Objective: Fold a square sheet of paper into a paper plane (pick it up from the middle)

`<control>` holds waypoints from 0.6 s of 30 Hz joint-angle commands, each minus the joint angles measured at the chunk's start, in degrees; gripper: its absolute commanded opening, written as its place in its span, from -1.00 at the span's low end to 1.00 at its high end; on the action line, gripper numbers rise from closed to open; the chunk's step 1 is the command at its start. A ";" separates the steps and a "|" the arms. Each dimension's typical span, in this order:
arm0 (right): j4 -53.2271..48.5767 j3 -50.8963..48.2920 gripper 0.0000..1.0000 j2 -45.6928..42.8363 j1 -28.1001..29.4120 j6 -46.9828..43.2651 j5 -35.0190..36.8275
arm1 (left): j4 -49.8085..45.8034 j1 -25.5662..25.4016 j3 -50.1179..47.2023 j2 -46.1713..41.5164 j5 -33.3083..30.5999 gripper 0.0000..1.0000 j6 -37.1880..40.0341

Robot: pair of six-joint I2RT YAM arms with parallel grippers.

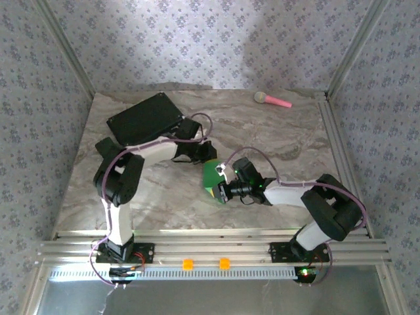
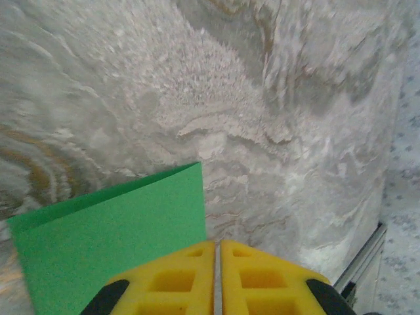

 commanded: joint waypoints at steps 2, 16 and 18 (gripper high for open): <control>0.29 -0.43 -1.00 1.09 0.14 1.00 -1.22 | -6.94 -0.85 3.54 3.85 0.84 -0.82 4.20; -2.41 1.43 -1.00 3.23 -5.39 2.67 -5.10 | -8.51 -1.55 2.57 7.77 -2.84 -0.84 6.11; -2.58 1.74 -1.00 3.93 -6.84 2.84 -5.95 | -8.14 -1.55 2.34 7.67 -2.77 -0.84 5.89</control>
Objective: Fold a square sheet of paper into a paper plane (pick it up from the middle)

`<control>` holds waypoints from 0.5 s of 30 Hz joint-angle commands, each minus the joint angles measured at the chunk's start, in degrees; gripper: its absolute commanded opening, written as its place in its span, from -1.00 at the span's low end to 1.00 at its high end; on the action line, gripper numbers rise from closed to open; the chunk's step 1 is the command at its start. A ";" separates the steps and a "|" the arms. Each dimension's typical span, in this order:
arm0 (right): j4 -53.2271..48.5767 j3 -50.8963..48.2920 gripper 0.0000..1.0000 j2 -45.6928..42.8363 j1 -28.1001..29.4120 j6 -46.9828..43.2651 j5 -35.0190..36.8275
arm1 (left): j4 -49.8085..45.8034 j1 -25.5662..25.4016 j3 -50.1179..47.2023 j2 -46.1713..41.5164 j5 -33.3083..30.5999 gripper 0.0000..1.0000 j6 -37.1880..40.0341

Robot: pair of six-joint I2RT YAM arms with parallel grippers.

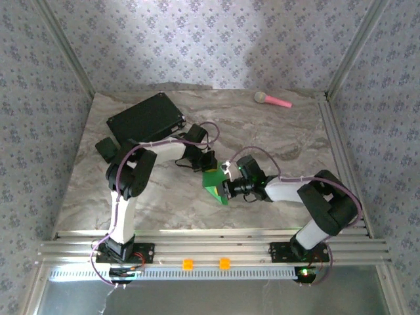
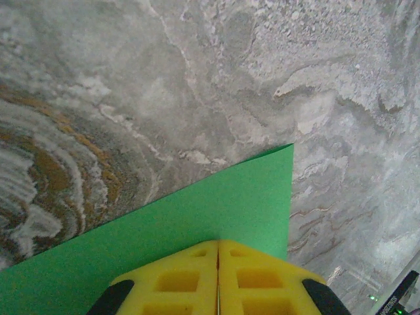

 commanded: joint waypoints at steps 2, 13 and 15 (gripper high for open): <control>-1.78 1.93 -1.00 1.52 -2.47 1.06 -2.44 | -1.62 -0.35 -0.41 1.09 -1.63 -0.84 0.76; -3.92 4.50 -1.00 3.78 -3.99 0.44 -0.83 | -1.18 -0.46 -0.22 1.36 -1.44 -0.84 0.60; -4.33 4.55 -1.00 3.92 -4.07 0.20 -0.62 | -1.11 -0.45 -0.35 1.21 -1.46 -0.84 0.57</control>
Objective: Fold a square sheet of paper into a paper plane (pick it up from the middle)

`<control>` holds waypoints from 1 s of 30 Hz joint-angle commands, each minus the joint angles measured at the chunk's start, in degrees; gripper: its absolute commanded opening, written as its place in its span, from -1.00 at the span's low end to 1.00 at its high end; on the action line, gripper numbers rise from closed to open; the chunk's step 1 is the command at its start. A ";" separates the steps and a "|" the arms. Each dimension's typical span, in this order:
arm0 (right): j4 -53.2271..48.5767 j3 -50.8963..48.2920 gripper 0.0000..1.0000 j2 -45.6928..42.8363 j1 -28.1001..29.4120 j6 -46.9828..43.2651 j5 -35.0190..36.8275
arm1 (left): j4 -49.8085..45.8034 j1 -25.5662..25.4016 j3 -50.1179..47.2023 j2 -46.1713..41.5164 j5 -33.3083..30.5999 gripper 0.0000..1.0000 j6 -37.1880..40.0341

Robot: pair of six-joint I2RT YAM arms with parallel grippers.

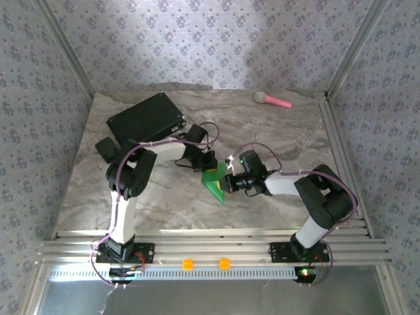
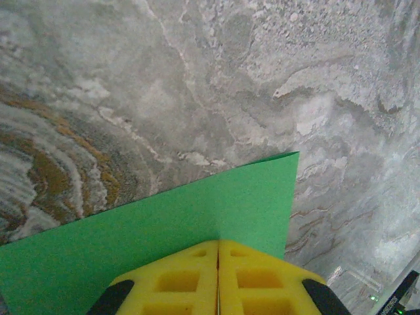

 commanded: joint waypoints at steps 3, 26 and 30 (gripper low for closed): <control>-1.50 1.28 -1.00 1.08 -0.44 0.02 -0.10 | -0.93 -0.43 -0.60 1.07 -1.48 -0.84 0.27; -0.92 0.54 -1.00 2.84 0.17 0.68 2.45 | -0.44 -0.50 -0.84 0.94 -1.35 -0.83 0.04; -1.95 0.98 -1.00 3.23 0.41 0.24 2.51 | -0.44 -0.54 -0.84 0.92 -1.34 -0.83 -0.03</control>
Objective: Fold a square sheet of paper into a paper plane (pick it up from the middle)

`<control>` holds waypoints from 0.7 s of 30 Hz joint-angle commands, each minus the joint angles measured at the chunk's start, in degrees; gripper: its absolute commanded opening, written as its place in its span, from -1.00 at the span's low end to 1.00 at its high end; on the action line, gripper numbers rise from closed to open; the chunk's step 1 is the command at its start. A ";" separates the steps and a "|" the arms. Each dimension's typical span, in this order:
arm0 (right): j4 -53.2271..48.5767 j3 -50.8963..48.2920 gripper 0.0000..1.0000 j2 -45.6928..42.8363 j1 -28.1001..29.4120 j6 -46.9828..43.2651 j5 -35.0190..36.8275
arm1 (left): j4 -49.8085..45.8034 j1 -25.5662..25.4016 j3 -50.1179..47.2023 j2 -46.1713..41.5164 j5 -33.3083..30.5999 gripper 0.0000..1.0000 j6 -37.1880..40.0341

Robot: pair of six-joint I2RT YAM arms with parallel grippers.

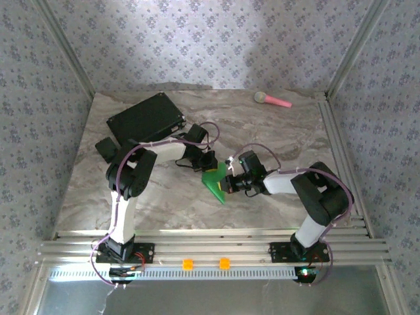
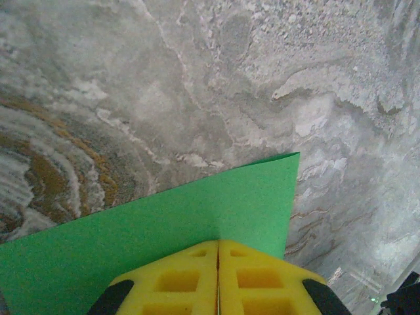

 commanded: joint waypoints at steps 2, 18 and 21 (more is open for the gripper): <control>-1.93 0.76 -1.00 1.14 0.58 -0.06 0.57 | -0.59 -0.44 -1.01 0.92 -1.18 -0.83 0.05; -1.60 1.23 -1.00 1.09 0.78 0.08 1.63 | -0.61 -0.41 -0.84 1.19 -0.95 -0.83 0.07; -1.68 1.47 -1.00 1.17 0.78 0.01 1.61 | -0.61 -0.42 -0.83 1.17 -1.00 -0.83 0.06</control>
